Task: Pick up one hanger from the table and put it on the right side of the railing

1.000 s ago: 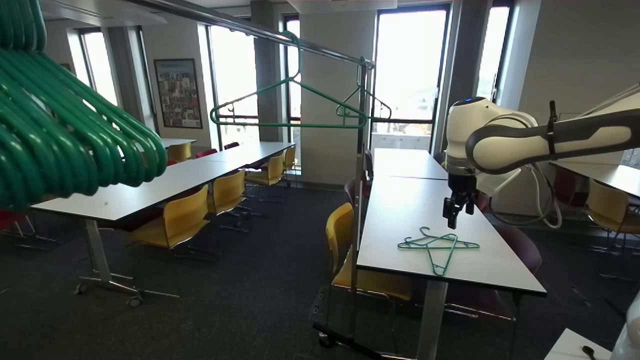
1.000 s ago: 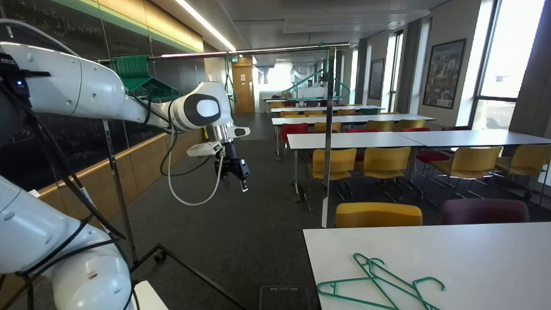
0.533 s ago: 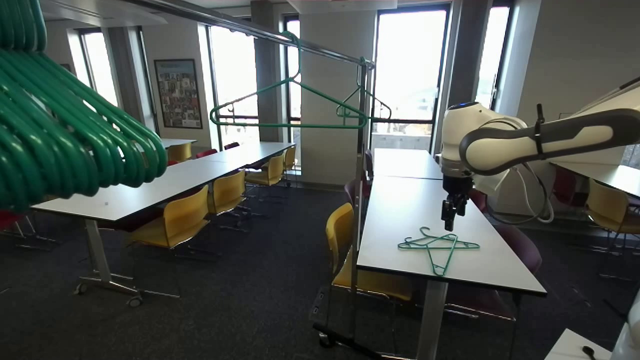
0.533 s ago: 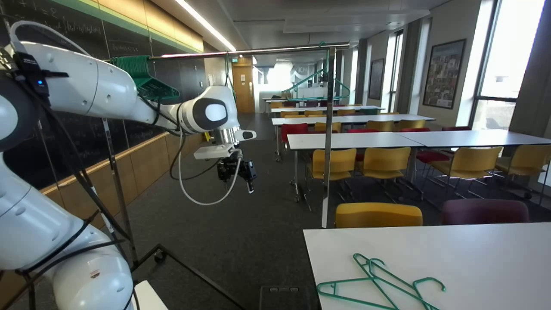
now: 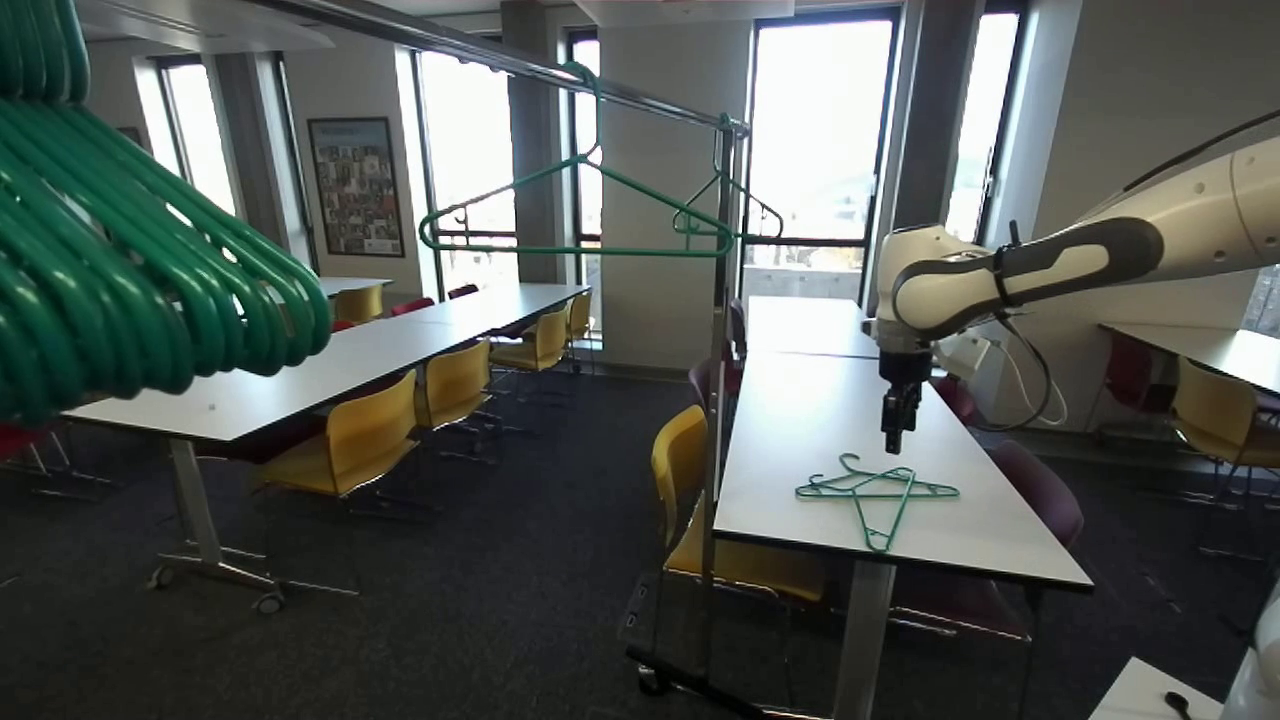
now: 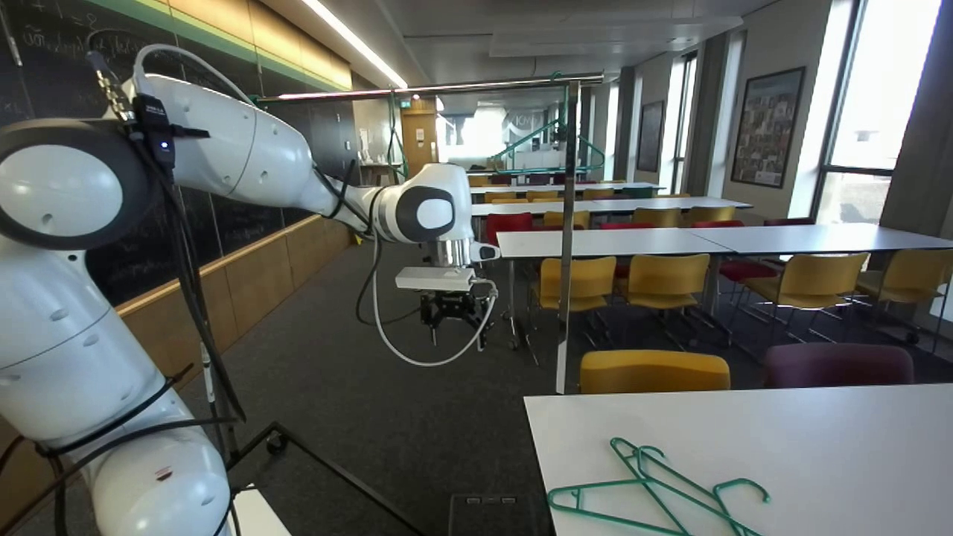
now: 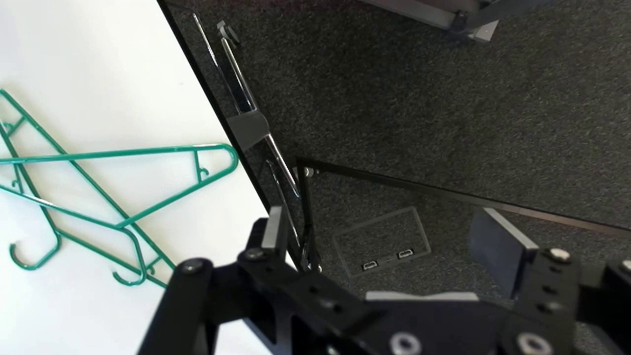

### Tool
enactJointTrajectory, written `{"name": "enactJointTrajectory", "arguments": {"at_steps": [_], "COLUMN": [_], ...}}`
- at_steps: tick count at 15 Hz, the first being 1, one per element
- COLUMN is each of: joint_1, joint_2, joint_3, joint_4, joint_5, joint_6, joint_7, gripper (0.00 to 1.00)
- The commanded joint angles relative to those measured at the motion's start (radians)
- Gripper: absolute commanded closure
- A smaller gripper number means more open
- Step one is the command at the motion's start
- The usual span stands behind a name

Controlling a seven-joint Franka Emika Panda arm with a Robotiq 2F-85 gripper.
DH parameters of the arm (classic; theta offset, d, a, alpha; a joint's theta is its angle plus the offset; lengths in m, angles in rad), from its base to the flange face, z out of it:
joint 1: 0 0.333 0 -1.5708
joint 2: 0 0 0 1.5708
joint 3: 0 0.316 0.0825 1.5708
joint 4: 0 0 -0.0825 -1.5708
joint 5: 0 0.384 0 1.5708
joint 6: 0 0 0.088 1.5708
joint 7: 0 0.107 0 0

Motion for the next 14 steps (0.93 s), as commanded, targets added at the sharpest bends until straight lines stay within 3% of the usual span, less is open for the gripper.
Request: {"name": "enactJointTrajectory", "arguments": {"at_steps": [1,9,14], "joint_1": [-0.011,-0.013,-0.035], "joint_2": [0.019,0.053,0.12], "joint_3": [0.004,0.0,-0.038], "joint_4": [0.013,0.038,0.053], "joint_5": [0.002,0.003,0.042], "joint_6": [-0.002,0.01,0.25], "joint_7": [-0.001,-0.017,-0.038], "gripper": [0.0,0.0,0.0]}}
